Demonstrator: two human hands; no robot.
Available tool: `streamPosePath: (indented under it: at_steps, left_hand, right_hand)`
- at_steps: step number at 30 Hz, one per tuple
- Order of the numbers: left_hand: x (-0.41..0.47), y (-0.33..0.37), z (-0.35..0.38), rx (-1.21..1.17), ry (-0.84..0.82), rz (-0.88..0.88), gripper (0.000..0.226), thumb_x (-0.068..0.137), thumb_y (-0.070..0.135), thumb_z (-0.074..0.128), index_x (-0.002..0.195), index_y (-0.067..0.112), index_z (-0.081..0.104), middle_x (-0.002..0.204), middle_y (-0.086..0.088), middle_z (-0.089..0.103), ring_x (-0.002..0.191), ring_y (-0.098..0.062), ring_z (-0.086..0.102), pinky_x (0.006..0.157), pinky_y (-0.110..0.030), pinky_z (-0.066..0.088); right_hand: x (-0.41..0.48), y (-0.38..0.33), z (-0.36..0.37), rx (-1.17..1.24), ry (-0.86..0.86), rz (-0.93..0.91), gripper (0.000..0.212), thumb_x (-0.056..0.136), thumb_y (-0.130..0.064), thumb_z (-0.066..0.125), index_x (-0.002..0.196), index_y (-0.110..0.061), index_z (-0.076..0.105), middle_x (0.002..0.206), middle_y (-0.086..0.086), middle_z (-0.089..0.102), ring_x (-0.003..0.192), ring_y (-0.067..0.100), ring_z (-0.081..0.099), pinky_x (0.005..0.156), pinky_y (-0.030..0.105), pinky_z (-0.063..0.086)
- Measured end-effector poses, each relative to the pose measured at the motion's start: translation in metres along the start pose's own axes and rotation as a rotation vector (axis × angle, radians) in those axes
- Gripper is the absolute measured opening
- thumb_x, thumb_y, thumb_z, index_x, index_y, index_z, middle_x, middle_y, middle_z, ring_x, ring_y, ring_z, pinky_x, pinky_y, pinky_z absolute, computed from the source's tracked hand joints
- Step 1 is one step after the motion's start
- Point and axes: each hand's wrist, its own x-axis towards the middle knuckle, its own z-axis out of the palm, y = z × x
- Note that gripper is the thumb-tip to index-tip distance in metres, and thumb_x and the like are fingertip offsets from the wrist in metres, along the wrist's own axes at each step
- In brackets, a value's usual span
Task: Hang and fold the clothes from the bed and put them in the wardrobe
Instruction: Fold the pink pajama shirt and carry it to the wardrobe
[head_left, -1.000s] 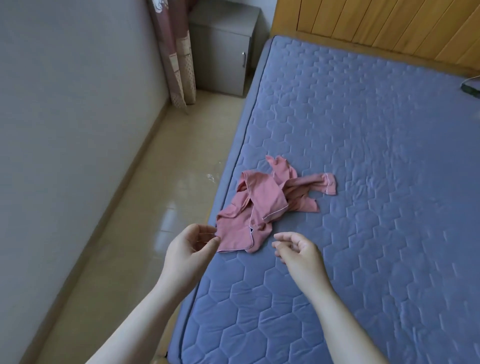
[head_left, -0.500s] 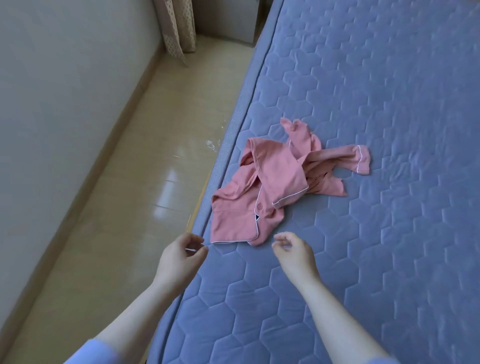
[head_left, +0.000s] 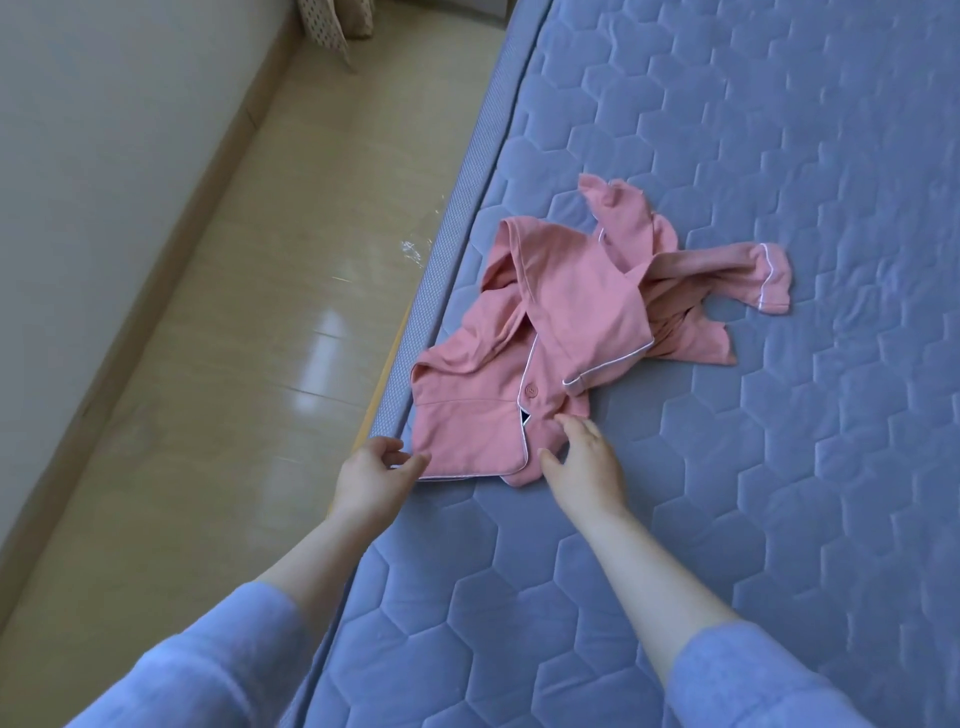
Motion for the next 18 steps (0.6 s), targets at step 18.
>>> streamPosePath:
  at_steps: [18]
  left_hand:
    - [-0.053,0.014,-0.007,-0.181,-0.027,0.088,0.021,0.061,0.029,0.054,0.061,0.013,0.041,0.045,0.013,0.038,0.045,-0.006,0.031,0.042,-0.017,0.027]
  right_hand:
    - [-0.057,0.011,-0.006,0.339,0.182,-0.08,0.014,0.091,-0.014,0.053,0.08,-0.013,0.045,0.057,-0.002,0.04,0.057,0.012,0.04,0.051,0.027,0.028]
